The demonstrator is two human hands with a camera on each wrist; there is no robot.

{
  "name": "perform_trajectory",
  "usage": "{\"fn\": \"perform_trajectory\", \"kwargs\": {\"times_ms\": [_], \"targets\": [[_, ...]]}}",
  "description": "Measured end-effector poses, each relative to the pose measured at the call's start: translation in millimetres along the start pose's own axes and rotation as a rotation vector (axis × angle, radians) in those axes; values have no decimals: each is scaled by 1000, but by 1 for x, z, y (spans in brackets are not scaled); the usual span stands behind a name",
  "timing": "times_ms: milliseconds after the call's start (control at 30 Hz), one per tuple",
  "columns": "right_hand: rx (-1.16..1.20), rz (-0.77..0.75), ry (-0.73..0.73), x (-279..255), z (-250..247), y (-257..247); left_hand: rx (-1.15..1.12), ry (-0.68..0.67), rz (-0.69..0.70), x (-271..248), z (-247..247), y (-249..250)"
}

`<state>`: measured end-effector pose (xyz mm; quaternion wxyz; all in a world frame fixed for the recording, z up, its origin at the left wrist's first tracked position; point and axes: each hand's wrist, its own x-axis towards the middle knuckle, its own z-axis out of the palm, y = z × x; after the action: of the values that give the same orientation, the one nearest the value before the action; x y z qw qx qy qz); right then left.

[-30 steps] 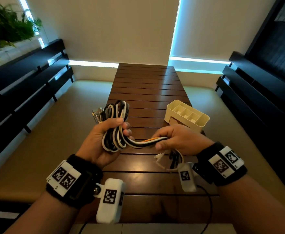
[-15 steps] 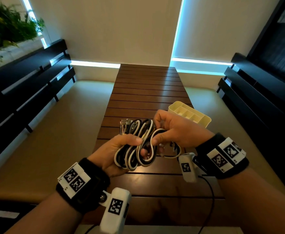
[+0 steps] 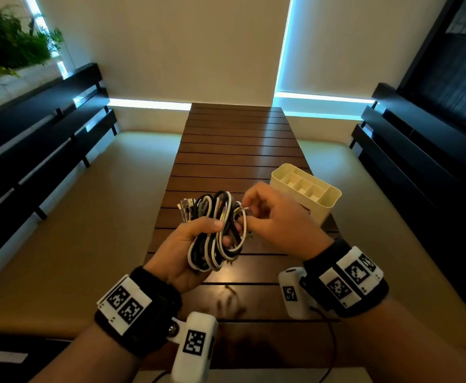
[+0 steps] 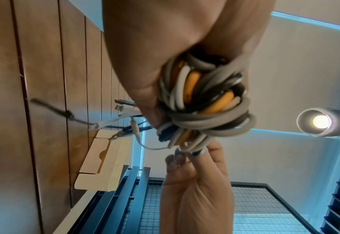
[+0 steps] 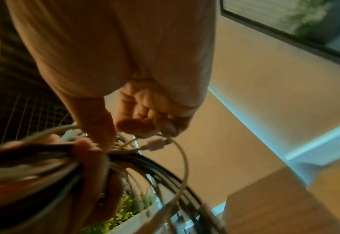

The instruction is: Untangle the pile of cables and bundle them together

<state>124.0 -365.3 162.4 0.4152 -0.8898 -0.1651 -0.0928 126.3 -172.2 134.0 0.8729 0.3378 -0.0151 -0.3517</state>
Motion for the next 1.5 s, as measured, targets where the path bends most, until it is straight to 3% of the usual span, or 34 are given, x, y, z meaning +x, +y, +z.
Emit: {"fn": "perform_trajectory", "kwargs": {"times_ms": [200, 533, 800, 1000, 1100, 1167, 1267, 1367, 1433, 1500], "targets": [[374, 161, -18, -10, 9, -13, -77, 53, 58, 4, 5, 2], [370, 117, 66, -17, 24, -20, 38, 125, 146, 1, 9, 4], [320, 49, 24, -18, 25, -30, 47, 103, 202, -4, 1, 0], [243, -14, -123, -18, 19, -30, 41, 27, 220, -6, 1, 0], [182, -36, -185, -17, 20, -28, 92, 77, 230, -5, 3, 3], [9, -93, -193, -18, 25, -25, 113, 129, 253, -4, 3, 0], [-121, -152, -83, -19, 29, -23, 124, 203, 293, -1, 4, -6], [95, -40, 41, -23, 19, -26, 138, 200, 314, -3, 10, -5], [312, 66, 66, -26, 10, -30, 139, 173, 333, -7, 11, 4], [370, 117, 60, -28, 9, -37, 132, 150, 352, -10, 12, 10]]}}
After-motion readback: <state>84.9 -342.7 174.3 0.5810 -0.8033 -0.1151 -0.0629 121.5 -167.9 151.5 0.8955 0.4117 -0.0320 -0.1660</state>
